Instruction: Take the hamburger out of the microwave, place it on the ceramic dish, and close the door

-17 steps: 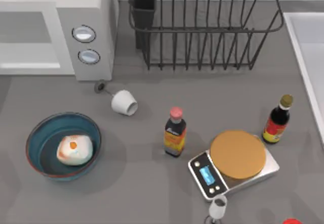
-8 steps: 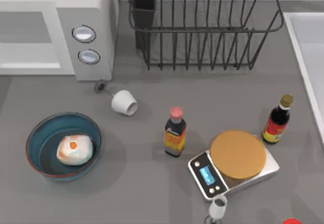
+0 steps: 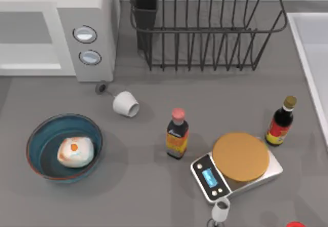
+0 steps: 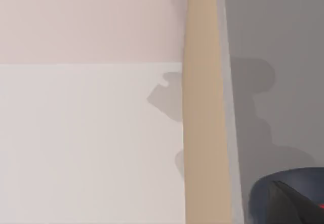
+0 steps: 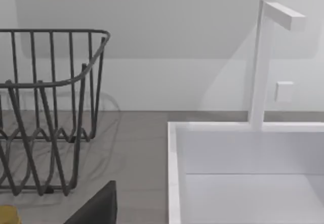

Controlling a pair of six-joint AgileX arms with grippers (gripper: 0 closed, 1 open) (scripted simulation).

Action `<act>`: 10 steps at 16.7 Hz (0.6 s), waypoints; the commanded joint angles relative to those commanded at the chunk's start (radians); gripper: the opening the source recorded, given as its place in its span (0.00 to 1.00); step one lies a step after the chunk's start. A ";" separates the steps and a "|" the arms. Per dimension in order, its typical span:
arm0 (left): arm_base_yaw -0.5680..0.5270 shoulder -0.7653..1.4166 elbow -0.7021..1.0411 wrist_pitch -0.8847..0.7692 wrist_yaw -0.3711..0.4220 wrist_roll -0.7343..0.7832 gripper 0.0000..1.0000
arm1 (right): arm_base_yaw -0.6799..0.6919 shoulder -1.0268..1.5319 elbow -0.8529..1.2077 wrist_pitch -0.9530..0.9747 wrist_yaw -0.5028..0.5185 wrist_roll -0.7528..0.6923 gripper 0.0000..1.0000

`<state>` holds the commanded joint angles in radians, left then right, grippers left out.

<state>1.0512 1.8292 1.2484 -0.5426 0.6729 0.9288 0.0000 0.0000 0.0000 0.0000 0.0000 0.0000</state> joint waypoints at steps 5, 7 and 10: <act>0.004 0.054 -0.114 0.157 0.003 0.003 0.00 | 0.000 0.000 0.000 0.000 0.000 0.000 1.00; 0.004 0.055 -0.115 0.158 0.003 0.003 0.00 | 0.000 0.000 0.000 0.000 0.000 0.000 1.00; -0.001 0.048 -0.116 0.156 0.003 0.001 0.00 | 0.000 0.000 0.000 0.000 0.000 0.000 1.00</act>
<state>1.0499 1.8773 1.1325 -0.3865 0.6754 0.9303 0.0000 0.0000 0.0000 0.0000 0.0000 0.0000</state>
